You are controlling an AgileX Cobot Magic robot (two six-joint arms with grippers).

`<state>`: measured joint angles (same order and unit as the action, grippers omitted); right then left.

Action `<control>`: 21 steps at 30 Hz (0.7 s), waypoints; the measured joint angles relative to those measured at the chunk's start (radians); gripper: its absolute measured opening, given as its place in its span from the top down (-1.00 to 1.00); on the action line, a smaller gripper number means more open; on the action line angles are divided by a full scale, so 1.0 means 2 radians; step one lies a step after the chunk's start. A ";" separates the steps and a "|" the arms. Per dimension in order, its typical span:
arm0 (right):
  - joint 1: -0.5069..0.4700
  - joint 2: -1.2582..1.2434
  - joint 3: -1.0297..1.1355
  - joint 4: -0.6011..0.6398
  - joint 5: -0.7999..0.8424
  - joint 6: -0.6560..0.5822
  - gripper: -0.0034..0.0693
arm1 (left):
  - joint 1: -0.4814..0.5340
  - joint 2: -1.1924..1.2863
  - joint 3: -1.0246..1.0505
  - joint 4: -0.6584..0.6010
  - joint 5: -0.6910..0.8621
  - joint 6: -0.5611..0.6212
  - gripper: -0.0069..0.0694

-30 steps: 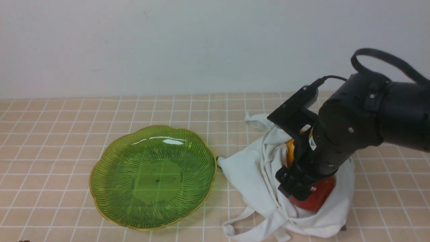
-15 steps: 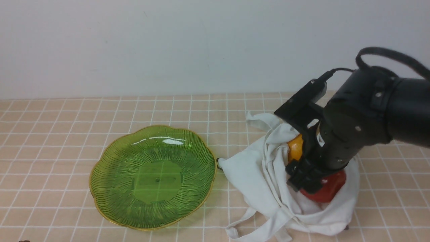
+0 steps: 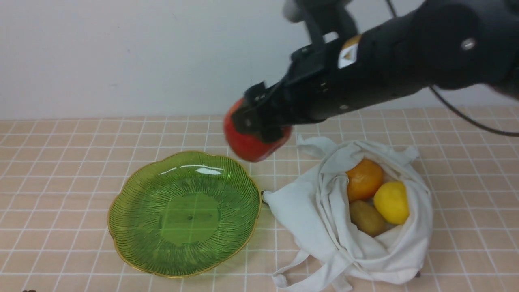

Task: Take the fruit out of the bag on the brown coffee tablecloth and place them on the plate.
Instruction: 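Move the fruit from the bag and place it onto the plate with the right gripper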

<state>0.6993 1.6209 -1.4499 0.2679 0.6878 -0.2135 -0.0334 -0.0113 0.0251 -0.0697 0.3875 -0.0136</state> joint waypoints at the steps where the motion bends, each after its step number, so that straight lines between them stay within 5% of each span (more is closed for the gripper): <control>1: 0.008 0.015 0.000 0.008 -0.009 -0.021 -0.73 | 0.000 0.000 0.000 0.000 0.000 0.000 0.84; 5: 0.040 0.084 0.000 0.033 -0.059 -0.083 -0.73 | 0.000 0.000 0.000 0.000 0.000 0.000 0.84; 16: 0.047 0.189 0.000 0.087 -0.110 -0.092 -0.73 | 0.000 0.000 0.000 0.000 0.000 0.000 0.84; 21: 0.047 0.189 -0.003 0.095 -0.115 -0.092 -0.95 | 0.000 0.000 0.000 0.000 0.000 0.000 0.84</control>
<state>0.7937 1.9996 -1.4564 0.4576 0.4586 -0.3972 -0.0334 -0.0113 0.0251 -0.0697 0.3875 -0.0136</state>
